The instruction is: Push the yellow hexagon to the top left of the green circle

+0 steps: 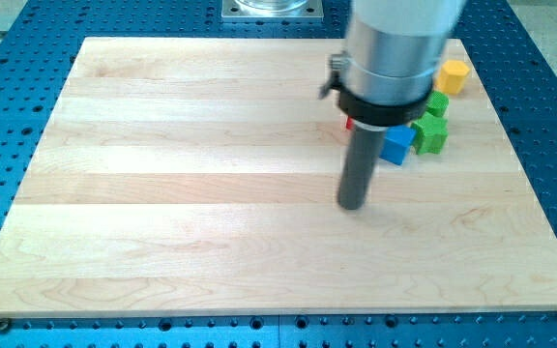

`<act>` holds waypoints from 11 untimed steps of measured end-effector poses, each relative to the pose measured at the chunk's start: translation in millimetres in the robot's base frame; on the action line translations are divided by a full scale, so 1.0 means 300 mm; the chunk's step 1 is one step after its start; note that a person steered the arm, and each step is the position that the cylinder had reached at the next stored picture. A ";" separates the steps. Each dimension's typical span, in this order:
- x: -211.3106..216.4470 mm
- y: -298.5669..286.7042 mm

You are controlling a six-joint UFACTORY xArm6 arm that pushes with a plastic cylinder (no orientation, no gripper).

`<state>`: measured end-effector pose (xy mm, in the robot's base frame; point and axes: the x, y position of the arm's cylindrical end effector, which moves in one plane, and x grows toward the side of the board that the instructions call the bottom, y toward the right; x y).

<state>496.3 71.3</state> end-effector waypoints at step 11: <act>-0.008 0.248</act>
<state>493.9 145.7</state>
